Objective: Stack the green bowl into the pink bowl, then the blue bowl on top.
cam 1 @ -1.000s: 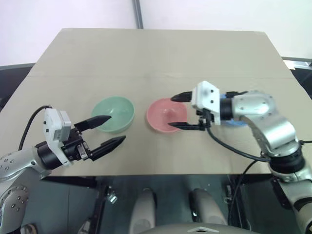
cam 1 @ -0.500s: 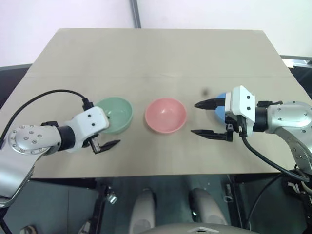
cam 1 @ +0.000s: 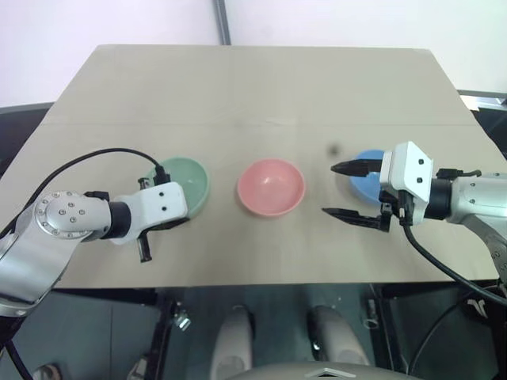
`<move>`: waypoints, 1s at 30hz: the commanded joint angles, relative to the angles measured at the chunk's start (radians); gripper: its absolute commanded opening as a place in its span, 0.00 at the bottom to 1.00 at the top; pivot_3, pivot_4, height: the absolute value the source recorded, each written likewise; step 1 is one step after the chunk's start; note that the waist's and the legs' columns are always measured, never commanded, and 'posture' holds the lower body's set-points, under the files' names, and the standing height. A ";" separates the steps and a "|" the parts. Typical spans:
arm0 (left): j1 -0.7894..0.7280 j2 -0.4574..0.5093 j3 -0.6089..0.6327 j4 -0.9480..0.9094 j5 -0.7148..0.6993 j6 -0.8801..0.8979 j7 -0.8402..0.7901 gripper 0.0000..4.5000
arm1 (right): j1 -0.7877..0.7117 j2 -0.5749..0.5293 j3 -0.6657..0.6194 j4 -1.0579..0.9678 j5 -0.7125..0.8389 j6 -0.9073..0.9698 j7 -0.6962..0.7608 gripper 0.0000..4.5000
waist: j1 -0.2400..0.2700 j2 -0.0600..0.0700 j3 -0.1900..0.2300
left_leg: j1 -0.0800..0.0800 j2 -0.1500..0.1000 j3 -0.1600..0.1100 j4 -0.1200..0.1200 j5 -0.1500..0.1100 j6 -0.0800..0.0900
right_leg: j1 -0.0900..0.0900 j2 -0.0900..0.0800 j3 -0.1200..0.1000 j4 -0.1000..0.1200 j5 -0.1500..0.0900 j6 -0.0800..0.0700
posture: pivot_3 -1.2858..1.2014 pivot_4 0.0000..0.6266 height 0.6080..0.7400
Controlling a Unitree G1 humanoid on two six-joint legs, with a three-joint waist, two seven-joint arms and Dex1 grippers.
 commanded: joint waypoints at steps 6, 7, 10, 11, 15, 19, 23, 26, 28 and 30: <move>-0.296 0.039 0.091 -0.031 -0.210 0.032 -0.172 0.00 | 0.033 -0.036 -0.077 -0.026 0.014 -0.036 -0.029 0.86 | 0.006 -0.001 0.000 | -0.004 0.000 -0.002 0.004 0.000 0.000 | 0.000 0.000 -0.003 0.000 0.000 0.000 | 0.52 0.24 1.00; -0.325 0.041 0.079 -0.035 -0.226 0.041 -0.188 0.00 | 0.037 -0.038 -0.081 -0.028 0.016 -0.034 -0.034 0.86 | 0.005 -0.001 0.000 | -0.004 0.000 -0.002 0.004 0.000 0.000 | 0.000 0.000 -0.003 0.000 0.000 0.000 | 0.52 0.24 1.00; -0.469 -0.001 -0.054 -0.024 -0.190 0.000 -0.227 0.00 | 0.072 -0.046 -0.115 -0.051 0.029 -0.018 -0.062 0.86 | 0.004 -0.001 0.000 | -0.004 0.000 -0.002 0.004 0.000 0.000 | 0.000 0.000 -0.002 0.000 0.000 0.000 | 0.52 0.24 1.00; -0.511 -0.024 -0.101 -0.011 -0.166 -0.017 -0.236 0.00 | 0.082 -0.048 -0.123 -0.058 0.032 -0.013 -0.069 0.86 | 0.005 0.000 0.000 | -0.003 0.000 -0.002 0.004 0.000 0.000 | 0.000 0.000 -0.002 0.001 0.000 0.000 | 0.52 0.24 1.00; -0.638 -0.143 -0.279 0.091 -0.041 -0.131 -0.286 0.00 | 0.119 -0.058 -0.148 -0.084 0.032 -0.008 -0.095 0.86 | 0.005 0.000 0.000 | -0.004 0.000 -0.003 0.006 0.000 0.000 | 0.000 0.000 -0.002 0.003 0.000 0.000 | 0.52 0.24 1.00; -0.733 -0.271 -0.401 0.243 0.088 -0.267 -0.317 0.15 | 0.160 -0.062 -0.174 -0.119 0.042 0.006 -0.129 0.86 | 0.011 0.000 0.000 | -0.005 0.000 -0.005 0.011 0.000 0.000 | 0.002 0.001 -0.003 0.004 0.000 0.000 | 0.52 0.24 1.00; -0.773 -0.341 -0.407 0.323 0.121 -0.333 -0.334 0.49 | 0.193 -0.068 -0.186 -0.134 0.041 0.006 -0.151 0.86 | 0.004 0.000 0.000 | -0.005 0.000 -0.005 0.013 0.000 0.000 | 0.002 0.001 -0.003 0.003 0.000 0.001 | 0.52 0.24 1.00; -0.785 -0.353 -0.349 0.316 0.066 -0.239 -0.331 0.68 | 0.205 -0.071 -0.177 -0.116 0.023 -0.003 -0.166 0.86 | 0.002 0.000 0.000 | -0.005 0.000 -0.005 0.013 0.000 0.000 | 0.002 0.001 -0.003 0.004 0.000 0.001 | 0.52 0.24 1.00; -0.773 -0.321 -0.286 0.286 0.001 -0.135 -0.340 0.68 | 0.201 -0.073 -0.150 -0.082 -0.008 -0.009 -0.181 0.86 | -0.001 0.000 0.000 | -0.005 0.000 -0.005 0.013 0.000 0.000 | 0.002 0.001 -0.003 0.004 0.000 0.001 | 0.52 0.24 1.00; -0.739 -0.279 -0.218 0.254 -0.047 -0.049 -0.335 0.68 | 0.189 -0.079 -0.108 -0.028 -0.052 -0.016 -0.193 0.86 | -0.005 0.000 0.000 | -0.005 0.000 -0.005 0.013 0.000 0.000 | 0.002 0.001 -0.003 0.004 0.000 0.001 | 0.52 0.24 1.00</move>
